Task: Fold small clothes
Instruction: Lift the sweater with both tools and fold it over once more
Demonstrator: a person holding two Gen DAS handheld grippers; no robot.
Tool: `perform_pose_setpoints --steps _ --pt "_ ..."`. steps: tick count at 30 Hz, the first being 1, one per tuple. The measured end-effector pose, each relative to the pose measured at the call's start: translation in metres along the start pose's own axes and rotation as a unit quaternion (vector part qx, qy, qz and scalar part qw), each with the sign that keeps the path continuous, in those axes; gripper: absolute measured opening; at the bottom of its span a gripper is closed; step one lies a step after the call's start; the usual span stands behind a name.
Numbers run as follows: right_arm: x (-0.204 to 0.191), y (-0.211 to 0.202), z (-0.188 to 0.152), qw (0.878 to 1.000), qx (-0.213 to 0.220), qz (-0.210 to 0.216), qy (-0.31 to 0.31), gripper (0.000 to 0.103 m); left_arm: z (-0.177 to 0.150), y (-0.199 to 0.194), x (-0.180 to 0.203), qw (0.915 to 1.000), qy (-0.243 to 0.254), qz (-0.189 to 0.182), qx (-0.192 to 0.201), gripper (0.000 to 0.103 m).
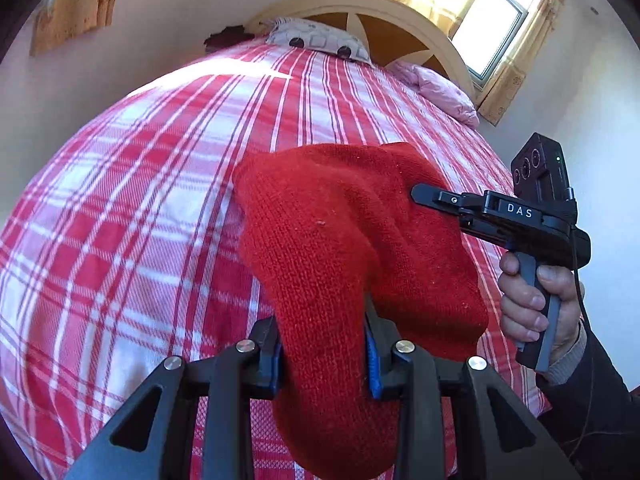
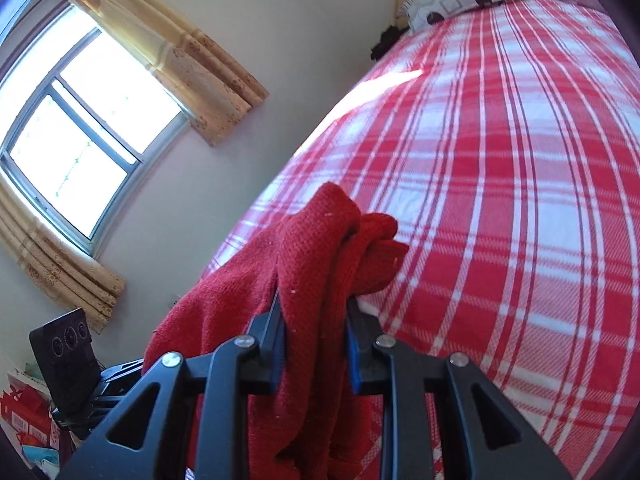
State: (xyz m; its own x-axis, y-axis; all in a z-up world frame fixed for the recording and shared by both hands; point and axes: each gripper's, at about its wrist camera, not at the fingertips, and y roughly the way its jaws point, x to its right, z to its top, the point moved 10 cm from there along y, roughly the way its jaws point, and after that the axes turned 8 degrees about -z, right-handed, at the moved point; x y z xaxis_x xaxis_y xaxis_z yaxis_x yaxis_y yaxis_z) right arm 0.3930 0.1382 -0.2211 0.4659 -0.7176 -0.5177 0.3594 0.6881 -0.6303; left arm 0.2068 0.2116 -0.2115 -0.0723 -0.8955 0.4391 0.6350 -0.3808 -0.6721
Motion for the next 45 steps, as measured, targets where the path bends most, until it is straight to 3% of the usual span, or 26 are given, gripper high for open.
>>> perform_pose_setpoints --steps 5,14,19,23,28,32,33,37,41,44,45 --pt "0.008 0.004 -0.012 1.0 -0.008 0.001 0.011 0.027 -0.01 0.001 -0.002 0.9995 -0.017 -0.02 -0.016 0.032" --pt "-0.004 -0.011 -0.022 0.999 -0.008 0.02 0.024 0.027 -0.016 -0.017 -0.002 0.9871 -0.106 -0.116 -0.032 0.032" --pt "0.012 0.019 -0.03 0.999 -0.04 -0.023 0.029 0.027 -0.031 0.013 -0.029 0.9889 -0.112 -0.081 -0.053 0.032" --pt "0.023 0.033 -0.042 0.998 -0.053 -0.032 0.031 0.029 -0.036 0.008 -0.027 0.9896 -0.11 -0.09 -0.027 0.032" --pt "0.019 0.008 -0.056 0.998 -0.053 -0.004 0.038 0.048 -0.035 0.004 -0.026 0.9902 -0.111 -0.084 -0.012 0.033" --pt "0.001 -0.028 -0.09 0.996 -0.058 0.056 0.028 0.083 -0.035 0.003 -0.029 0.9872 -0.129 -0.094 -0.007 0.033" --pt "-0.003 -0.032 -0.095 0.997 -0.057 0.057 0.022 0.087 -0.034 0.003 -0.029 0.9869 -0.13 -0.095 -0.006 0.033" --pt "-0.015 -0.029 -0.113 0.996 -0.056 0.064 -0.012 0.087 -0.034 0.001 -0.029 0.9862 -0.137 -0.093 -0.006 0.034" --pt "-0.022 -0.007 -0.134 0.994 -0.086 0.058 -0.036 0.087 -0.033 0.003 -0.027 0.986 -0.14 -0.091 -0.006 0.034" --pt "-0.028 0.003 -0.146 0.992 -0.109 0.045 -0.053 0.05 -0.03 0.003 -0.027 0.9846 -0.148 -0.093 -0.007 0.034" --pt "-0.029 0.001 -0.149 0.99 -0.121 0.051 -0.041 0.045 -0.03 0.0 -0.025 0.9839 -0.15 -0.097 -0.007 0.034"
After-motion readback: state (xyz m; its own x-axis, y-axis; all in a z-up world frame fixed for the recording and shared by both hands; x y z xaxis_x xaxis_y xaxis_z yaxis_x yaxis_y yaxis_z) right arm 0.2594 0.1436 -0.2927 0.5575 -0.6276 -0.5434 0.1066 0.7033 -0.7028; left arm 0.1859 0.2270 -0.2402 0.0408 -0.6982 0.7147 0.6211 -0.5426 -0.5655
